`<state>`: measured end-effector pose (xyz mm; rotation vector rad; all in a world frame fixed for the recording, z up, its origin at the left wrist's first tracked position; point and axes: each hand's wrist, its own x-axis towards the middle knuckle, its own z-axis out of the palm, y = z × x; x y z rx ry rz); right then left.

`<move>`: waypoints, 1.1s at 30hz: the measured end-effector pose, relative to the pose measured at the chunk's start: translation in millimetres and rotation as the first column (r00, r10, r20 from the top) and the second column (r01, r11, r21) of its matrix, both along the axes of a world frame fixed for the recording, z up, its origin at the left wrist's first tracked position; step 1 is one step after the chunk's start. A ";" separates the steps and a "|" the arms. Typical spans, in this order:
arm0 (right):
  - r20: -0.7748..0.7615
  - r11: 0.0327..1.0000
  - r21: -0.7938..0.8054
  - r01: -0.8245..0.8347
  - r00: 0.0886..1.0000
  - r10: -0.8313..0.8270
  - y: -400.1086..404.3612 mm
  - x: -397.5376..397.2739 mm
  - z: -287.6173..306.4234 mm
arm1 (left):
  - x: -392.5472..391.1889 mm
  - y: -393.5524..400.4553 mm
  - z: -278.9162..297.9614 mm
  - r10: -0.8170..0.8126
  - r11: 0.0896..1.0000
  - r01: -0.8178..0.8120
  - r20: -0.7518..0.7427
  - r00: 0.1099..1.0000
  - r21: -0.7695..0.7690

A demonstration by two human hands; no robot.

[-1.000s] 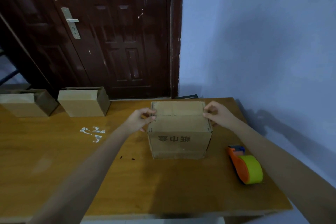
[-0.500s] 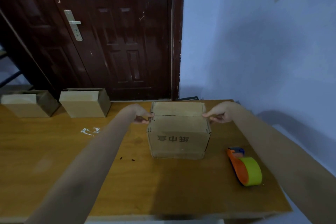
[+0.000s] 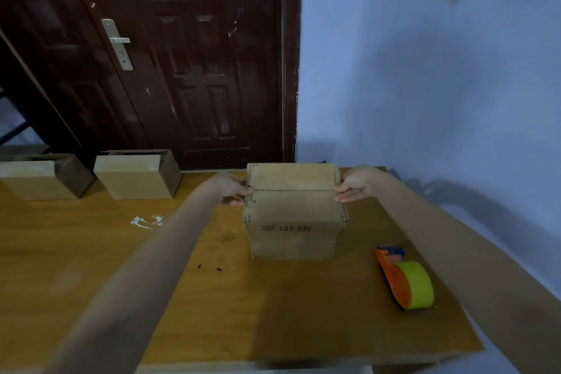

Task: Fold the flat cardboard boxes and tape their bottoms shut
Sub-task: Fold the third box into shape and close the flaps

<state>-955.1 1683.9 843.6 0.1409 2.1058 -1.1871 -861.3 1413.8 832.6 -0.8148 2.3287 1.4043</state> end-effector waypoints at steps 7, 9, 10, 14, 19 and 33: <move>-0.074 0.969 -0.232 0.088 0.992 -0.107 0.3 16.7 3.0 | 21.2 8.0 -29.4 -0.001 0.984 -0.069 -0.385 0.923 -0.166; -0.028 0.950 -0.283 0.133 0.989 -0.147 2.8 23.1 0.9 | 30.6 11.6 -42.6 0.010 0.977 -0.108 -0.466 0.885 -0.183; -0.011 0.941 -0.300 0.156 0.986 -0.167 3.6 25.5 -2.2 | 34.0 13.3 -49.3 0.046 0.977 -0.142 -0.494 0.868 -0.157; -0.018 0.913 -0.335 0.231 0.968 -0.251 8.6 35.1 -30.3 | 46.3 23.3 -75.1 0.174 0.980 -0.200 -0.555 0.814 0.014; 0.029 0.856 -0.473 0.208 0.975 -0.221 25.4 55.2 -66.9 | 62.5 26.1 -107.3 0.322 0.947 -0.251 -0.537 0.780 0.202; -0.143 0.949 -0.307 0.067 0.983 -0.116 56.7 106.3 -153.9 | 110.2 53.8 -162.6 0.625 0.620 -0.388 -0.130 0.770 0.682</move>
